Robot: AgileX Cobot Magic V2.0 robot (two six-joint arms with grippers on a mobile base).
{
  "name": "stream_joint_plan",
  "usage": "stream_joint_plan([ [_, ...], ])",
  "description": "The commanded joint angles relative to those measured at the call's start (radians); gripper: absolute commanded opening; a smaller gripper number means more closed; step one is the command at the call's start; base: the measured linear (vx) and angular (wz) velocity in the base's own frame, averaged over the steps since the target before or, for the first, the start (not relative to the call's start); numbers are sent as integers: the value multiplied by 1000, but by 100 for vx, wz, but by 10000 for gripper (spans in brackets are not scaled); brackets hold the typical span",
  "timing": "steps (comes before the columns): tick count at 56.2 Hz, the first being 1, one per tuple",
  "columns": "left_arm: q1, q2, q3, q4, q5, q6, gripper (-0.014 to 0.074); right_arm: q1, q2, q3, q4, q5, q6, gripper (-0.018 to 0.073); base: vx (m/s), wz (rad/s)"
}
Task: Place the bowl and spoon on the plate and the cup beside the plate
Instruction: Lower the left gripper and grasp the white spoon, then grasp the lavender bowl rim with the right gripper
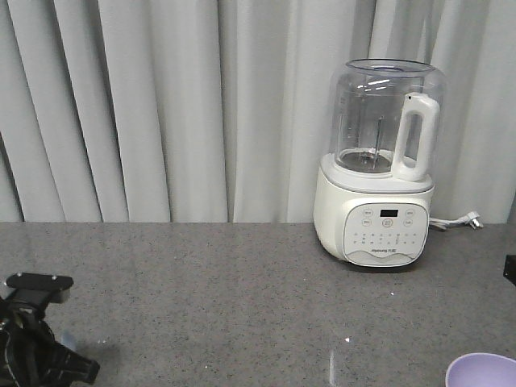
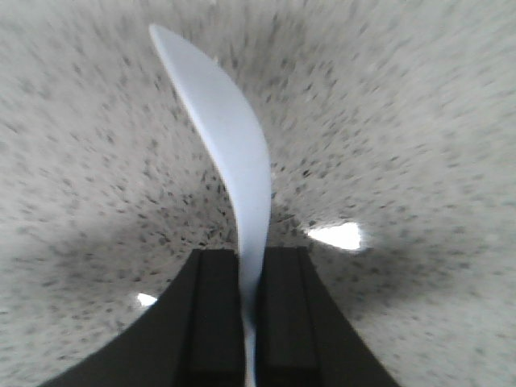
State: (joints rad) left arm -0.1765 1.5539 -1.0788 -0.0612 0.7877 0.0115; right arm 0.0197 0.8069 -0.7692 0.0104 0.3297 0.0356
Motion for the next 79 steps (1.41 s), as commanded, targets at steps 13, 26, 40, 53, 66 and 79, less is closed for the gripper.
stream_joint_plan([
  [13,-9,-336,-26,-12,-132,6,-8,-6,217,-364,-10,494,77,569,0,0],
  [26,-9,-432,-25,-9,-105,14,-8,-22,381,-525,-101,658,50,566,0,0],
  [40,-9,-446,-25,-9,-83,14,-8,-248,490,-508,25,708,-36,566,0,0],
  [53,-9,-446,-25,-9,-83,14,-7,-285,575,-380,66,616,-92,566,0,0],
  [66,-9,-446,-25,-9,-85,14,-6,-285,674,-339,54,573,-92,566,0,0],
  [79,-9,-446,-25,-9,-85,14,-6,-285,738,-339,51,560,-103,466,0,0],
])
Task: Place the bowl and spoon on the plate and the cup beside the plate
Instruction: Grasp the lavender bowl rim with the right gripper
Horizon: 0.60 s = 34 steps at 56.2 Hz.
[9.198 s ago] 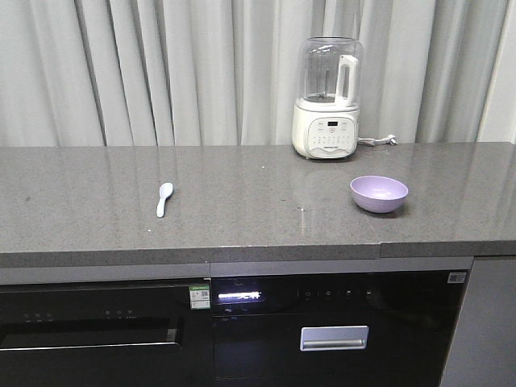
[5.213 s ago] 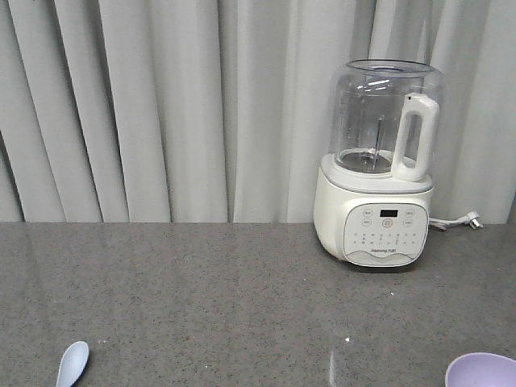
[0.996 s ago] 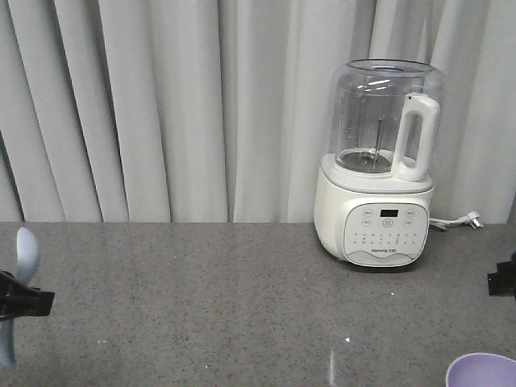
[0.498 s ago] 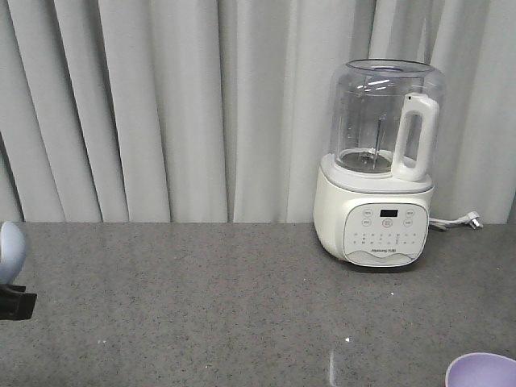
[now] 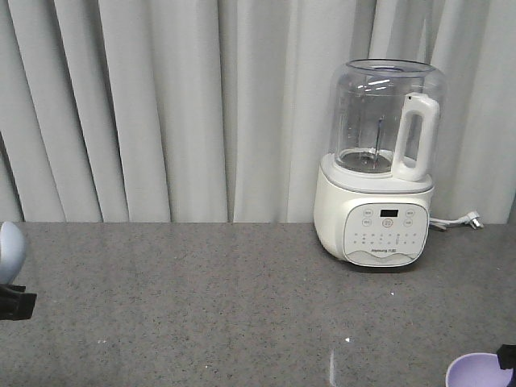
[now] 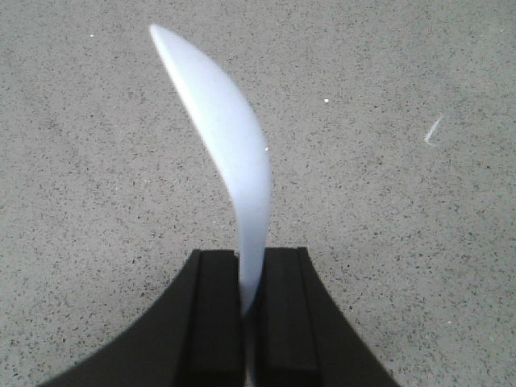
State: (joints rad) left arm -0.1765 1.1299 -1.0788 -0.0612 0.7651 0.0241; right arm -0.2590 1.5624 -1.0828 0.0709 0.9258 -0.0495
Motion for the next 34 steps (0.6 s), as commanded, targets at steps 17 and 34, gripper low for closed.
stream_joint_plan([
  [17,-9,-22,-25,-9,-73,2,-6,-7,-35,-27,13,-19,-81,-14,0,0],
  [34,-9,-25,-25,-8,-83,2,-6,147,-320,-26,84,-115,-261,-10,0,0],
])
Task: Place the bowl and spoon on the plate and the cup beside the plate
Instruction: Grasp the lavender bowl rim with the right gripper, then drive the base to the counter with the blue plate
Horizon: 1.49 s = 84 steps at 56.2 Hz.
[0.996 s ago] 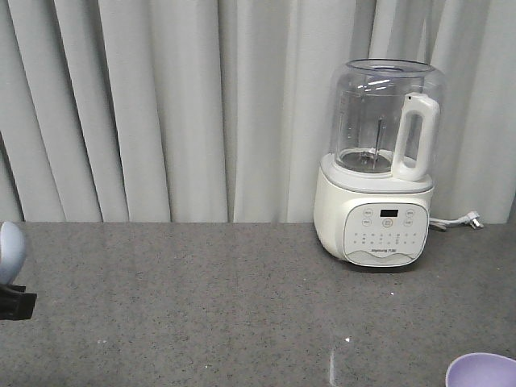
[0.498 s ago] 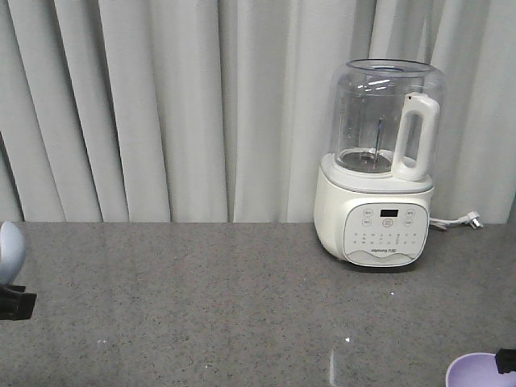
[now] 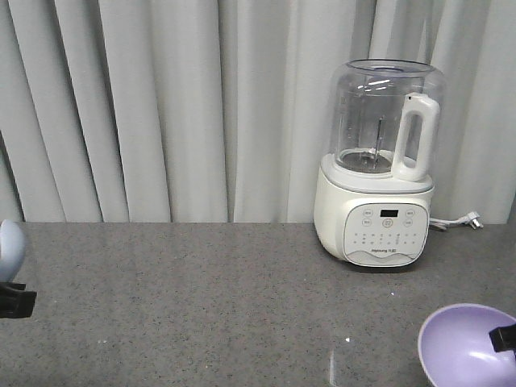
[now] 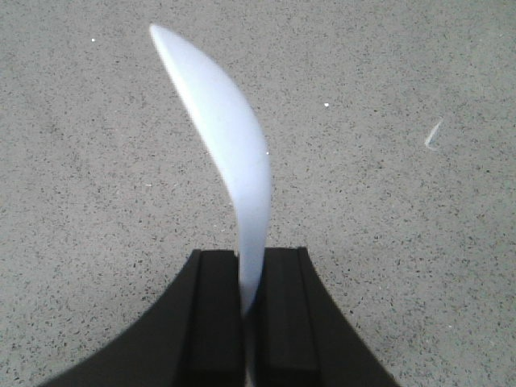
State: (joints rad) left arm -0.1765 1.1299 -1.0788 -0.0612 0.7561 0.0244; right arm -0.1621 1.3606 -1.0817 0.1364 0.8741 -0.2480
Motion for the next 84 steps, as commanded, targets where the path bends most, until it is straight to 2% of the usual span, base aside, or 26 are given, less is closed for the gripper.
stream_joint_plan([
  [1,-9,-29,-23,-8,-74,2,-6,64,-145,-26,19,-69,-67,-9,0,0],
  [7,-9,-74,9,-9,-113,2,-6,100,-274,8,22,-123,-76,-9,0,0],
  [20,-9,-274,181,-19,-237,2,-6,97,-584,211,62,-272,-88,-9,0,0],
  [33,-9,-534,376,-43,-362,2,-6,97,-790,383,161,-370,-119,-9,0,0],
  [42,-9,-624,445,-43,-433,2,-6,97,-810,407,188,-395,-121,-9,0,0],
  [53,-9,-638,444,-43,-394,1,-6,97,-810,407,194,-409,-115,-9,0,0],
  [84,-9,-638,444,-43,-394,1,-6,97,-809,407,194,-409,-115,-9,0,0],
])
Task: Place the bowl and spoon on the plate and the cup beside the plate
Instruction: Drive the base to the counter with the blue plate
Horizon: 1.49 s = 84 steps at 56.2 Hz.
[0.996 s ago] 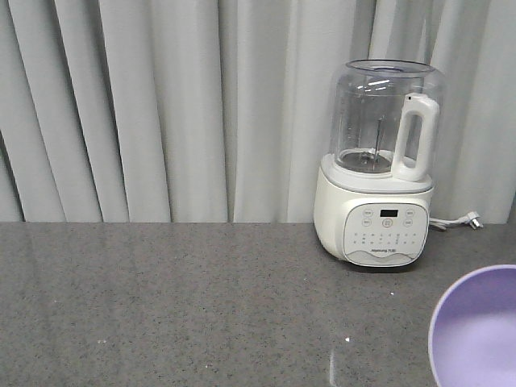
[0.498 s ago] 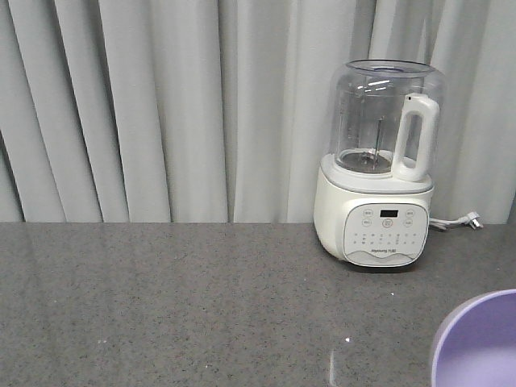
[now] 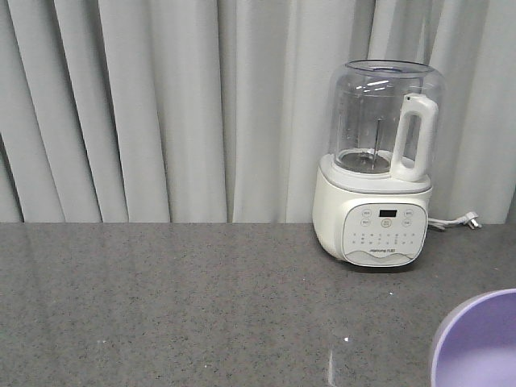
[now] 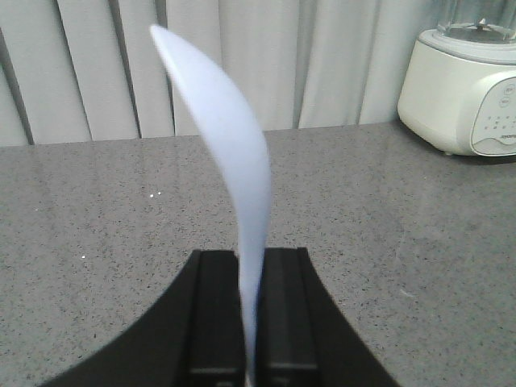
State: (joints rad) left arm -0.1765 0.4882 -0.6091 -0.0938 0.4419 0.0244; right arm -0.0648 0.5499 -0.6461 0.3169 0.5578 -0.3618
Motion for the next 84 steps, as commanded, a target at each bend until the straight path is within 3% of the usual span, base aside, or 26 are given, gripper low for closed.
stream_joint_plan([
  [1,-9,4,-26,-11,-80,1,-6,0,2,-28,14,-93,-1,-9,-1,-3],
  [23,-9,4,-26,-11,-80,1,-6,0,2,-28,12,-93,-1,-9,-6,-24],
  [84,-9,4,-26,-11,-78,1,-6,0,2,-28,11,-92,-1,-9,-14,-62],
])
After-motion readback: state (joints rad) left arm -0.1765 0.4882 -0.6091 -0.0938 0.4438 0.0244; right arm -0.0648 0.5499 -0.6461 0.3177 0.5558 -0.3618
